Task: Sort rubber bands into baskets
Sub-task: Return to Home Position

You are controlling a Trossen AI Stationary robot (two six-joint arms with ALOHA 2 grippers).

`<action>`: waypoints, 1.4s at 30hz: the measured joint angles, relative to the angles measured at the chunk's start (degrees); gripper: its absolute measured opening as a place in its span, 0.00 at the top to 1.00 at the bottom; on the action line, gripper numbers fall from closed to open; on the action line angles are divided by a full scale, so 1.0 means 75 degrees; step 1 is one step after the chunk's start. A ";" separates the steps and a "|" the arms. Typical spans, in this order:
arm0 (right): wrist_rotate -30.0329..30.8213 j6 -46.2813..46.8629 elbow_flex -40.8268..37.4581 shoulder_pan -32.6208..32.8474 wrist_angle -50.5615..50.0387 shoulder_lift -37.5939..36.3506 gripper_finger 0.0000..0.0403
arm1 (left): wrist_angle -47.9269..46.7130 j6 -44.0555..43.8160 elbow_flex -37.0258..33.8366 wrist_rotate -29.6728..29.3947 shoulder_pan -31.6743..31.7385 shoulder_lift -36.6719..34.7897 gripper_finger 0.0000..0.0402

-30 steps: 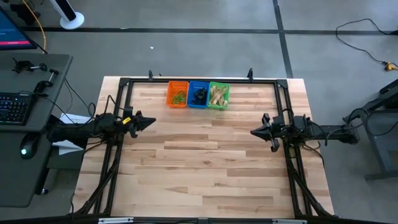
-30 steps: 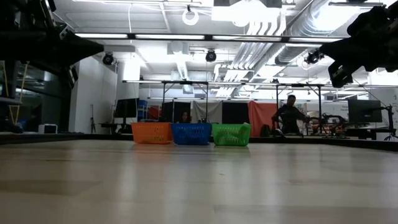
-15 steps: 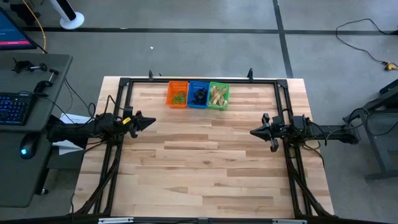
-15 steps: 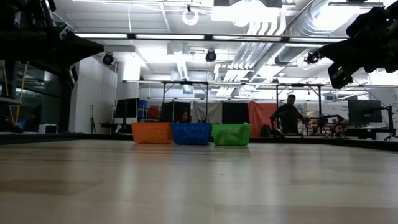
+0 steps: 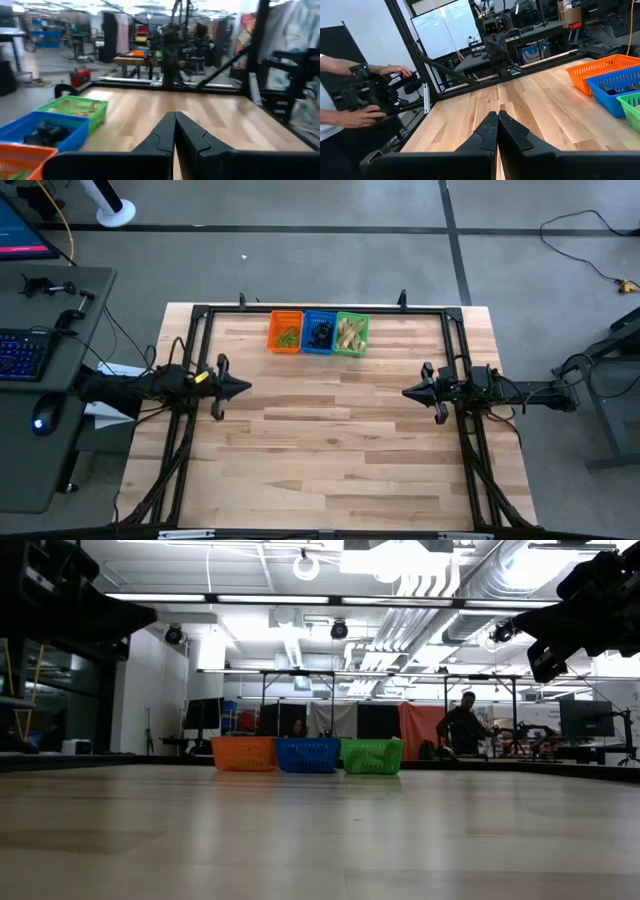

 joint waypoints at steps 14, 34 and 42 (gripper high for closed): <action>0.0001 -0.0001 0.0000 0.0000 0.0000 0.0003 1.00 | -0.0140 -0.0498 0.0000 0.0877 -0.0032 0.0023 1.00; 0.0004 0.0000 -0.0003 0.0000 0.0000 0.0003 1.00 | -0.0142 -0.0501 0.0000 0.0870 -0.0032 0.0023 1.00; 0.0007 -0.0001 -0.0003 0.0000 0.0000 0.0003 1.00 | -0.0143 -0.0501 0.0001 0.0867 -0.0032 0.0023 1.00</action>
